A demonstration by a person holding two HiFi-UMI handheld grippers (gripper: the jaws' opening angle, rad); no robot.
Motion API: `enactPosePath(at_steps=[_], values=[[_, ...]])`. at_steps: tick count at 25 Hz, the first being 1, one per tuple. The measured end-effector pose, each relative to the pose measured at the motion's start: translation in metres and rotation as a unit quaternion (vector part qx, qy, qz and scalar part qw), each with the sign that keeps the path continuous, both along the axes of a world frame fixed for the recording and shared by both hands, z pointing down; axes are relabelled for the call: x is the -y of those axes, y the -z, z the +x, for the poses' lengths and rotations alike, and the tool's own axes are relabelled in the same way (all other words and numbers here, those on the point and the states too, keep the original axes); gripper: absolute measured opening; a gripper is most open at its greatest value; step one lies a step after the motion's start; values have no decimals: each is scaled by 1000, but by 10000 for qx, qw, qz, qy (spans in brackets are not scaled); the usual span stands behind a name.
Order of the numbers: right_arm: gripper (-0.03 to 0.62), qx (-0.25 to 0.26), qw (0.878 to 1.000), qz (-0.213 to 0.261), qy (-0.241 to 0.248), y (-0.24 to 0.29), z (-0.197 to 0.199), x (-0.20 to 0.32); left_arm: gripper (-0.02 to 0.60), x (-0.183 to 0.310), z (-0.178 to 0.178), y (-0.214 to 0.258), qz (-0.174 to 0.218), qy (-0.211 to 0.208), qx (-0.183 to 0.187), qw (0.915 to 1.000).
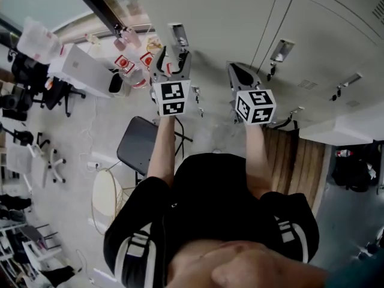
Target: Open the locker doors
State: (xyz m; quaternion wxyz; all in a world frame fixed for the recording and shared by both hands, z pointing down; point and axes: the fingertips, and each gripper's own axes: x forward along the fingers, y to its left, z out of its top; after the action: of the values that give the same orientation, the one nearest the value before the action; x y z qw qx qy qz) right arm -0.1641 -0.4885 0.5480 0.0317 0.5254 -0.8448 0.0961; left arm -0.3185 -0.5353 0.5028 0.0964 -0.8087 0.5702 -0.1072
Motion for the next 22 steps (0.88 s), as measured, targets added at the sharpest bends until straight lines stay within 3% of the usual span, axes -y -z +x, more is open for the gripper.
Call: enactPosePath(at_steps=[3, 5, 11, 22], values=[[18, -16, 10000, -24, 16, -2, -1, 0, 270, 6, -14, 17, -92, 114, -1076, 9941], [18, -40, 10000, -36, 9, -3, 0, 0, 268, 8, -17, 26, -68, 92, -1345, 9908], [18, -213, 9997, 3, -93, -1, 9, 0, 268, 14, -12, 34, 0, 95, -952, 9954], [18, -221, 9995, -17, -223, -2, 25, 0, 236, 22, -9, 31, -53, 365, -822, 9959]])
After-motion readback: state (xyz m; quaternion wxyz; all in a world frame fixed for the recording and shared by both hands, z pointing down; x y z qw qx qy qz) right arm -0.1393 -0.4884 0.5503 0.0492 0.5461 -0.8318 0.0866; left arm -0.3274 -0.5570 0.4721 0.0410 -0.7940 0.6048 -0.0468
